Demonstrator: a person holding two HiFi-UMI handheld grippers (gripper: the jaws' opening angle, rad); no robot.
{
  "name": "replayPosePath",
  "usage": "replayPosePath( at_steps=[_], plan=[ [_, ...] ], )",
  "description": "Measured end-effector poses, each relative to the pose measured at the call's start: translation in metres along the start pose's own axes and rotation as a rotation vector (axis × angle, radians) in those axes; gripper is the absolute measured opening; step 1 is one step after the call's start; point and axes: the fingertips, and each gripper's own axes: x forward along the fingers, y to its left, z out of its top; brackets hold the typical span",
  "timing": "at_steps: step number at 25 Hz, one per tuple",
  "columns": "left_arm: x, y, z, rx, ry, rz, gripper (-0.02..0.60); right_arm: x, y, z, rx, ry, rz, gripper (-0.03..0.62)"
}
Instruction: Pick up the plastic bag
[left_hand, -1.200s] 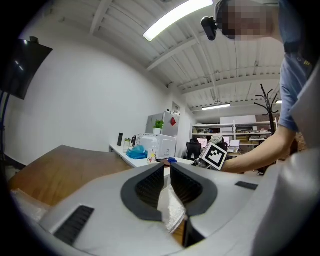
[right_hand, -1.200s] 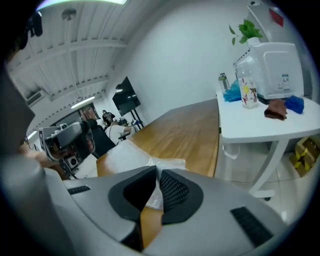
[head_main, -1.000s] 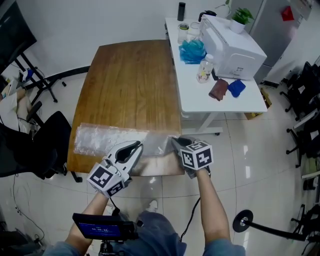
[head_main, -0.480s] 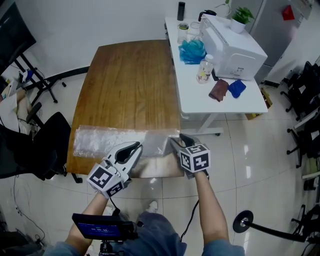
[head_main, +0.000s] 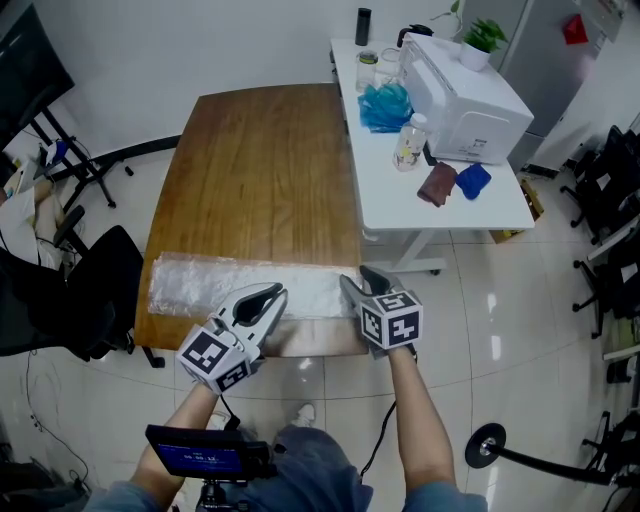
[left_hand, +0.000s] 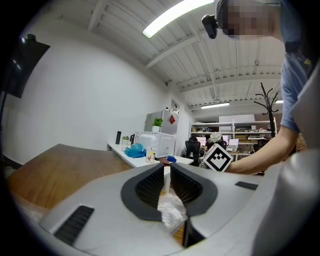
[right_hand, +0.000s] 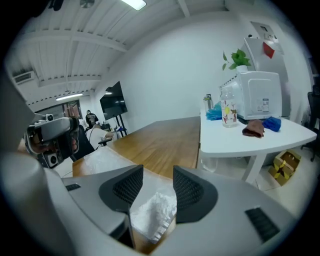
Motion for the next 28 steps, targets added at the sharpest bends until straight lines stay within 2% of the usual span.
replayPosePath(
  at_steps=[3,6,9,11,16,19,23,27,28],
  plan=[
    [0.001,0.002,-0.002,0.001,0.01,0.008,0.044,0.003,0.012,0.007,-0.007,-0.015,0.024,0.198],
    [0.005,0.003,-0.008,0.031,0.057,0.013,0.044,0.009,0.03,0.015,0.007,-0.039,0.052,0.198],
    [0.002,0.01,-0.007,0.054,0.086,0.044,0.044,0.018,0.067,0.028,0.01,-0.064,0.113,0.196],
    [-0.002,0.019,-0.001,0.079,0.095,0.086,0.015,0.023,0.092,0.041,-0.007,-0.089,0.147,0.196],
    [-0.008,0.036,-0.001,0.138,0.153,0.121,0.015,0.036,0.134,0.059,-0.05,-0.125,0.183,0.166],
    [-0.02,0.053,-0.013,0.129,0.195,0.155,0.015,0.044,0.152,0.051,-0.071,-0.109,0.193,0.149],
    [-0.039,0.072,-0.032,0.152,0.28,0.143,0.014,0.063,0.172,0.032,-0.053,-0.059,0.187,0.147],
    [-0.063,0.108,-0.065,0.164,0.412,0.177,0.015,0.086,0.186,0.01,-0.086,0.016,0.162,0.136],
    [-0.069,0.121,-0.074,0.17,0.455,0.192,0.014,0.093,0.188,0.005,-0.11,0.038,0.147,0.105]
  ],
)
